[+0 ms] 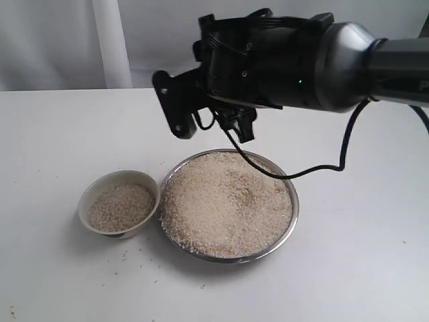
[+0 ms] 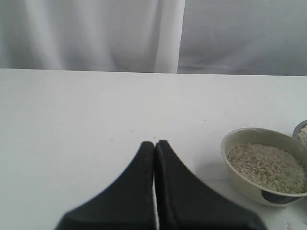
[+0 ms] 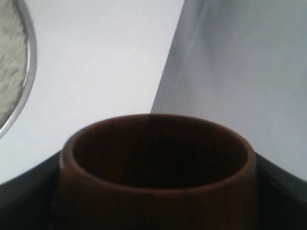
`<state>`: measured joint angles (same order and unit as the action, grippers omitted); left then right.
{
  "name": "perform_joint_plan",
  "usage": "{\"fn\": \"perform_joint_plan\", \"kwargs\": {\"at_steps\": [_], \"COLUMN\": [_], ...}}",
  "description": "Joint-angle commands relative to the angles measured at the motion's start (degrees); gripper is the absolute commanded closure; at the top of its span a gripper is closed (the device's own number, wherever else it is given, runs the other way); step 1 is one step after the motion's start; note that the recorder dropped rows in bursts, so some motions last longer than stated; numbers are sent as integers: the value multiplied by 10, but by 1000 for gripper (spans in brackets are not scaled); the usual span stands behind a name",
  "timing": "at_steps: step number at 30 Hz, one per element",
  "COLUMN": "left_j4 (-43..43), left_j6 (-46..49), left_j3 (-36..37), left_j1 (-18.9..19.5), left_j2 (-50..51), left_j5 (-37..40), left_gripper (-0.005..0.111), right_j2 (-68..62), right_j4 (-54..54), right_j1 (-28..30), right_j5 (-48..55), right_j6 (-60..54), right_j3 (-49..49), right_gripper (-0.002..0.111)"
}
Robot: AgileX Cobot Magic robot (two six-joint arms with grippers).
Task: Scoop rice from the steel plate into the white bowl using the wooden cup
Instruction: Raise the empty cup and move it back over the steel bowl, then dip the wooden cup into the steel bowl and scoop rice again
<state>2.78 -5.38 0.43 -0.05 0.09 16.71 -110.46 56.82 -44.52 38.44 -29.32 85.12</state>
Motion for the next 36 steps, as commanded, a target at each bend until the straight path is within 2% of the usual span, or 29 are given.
{"fn": "perform_joint_plan", "kwargs": {"at_steps": [1, 7, 20, 36], "left_j4": [-3, -3, -3, -3], "left_j6": [-1, -1, -1, -1], "left_j3": [-4, -4, -4, -4], "left_j1": [-2, -2, -2, -2], "left_j2": [-1, -1, -1, -1], "left_j5": [-4, -4, -4, -4], "left_gripper": [107, 107, 107, 107], "right_j2": [-15, -38, -101, -140], "right_j4": [11, 47, 75, 71], "right_j1": [18, 18, 18, 6], "right_j5": [23, 28, 38, 43], "right_j6": [-30, -36, -37, -37], "right_j3": [-40, -70, -70, -70], "right_gripper": [108, 108, 108, 108]}}
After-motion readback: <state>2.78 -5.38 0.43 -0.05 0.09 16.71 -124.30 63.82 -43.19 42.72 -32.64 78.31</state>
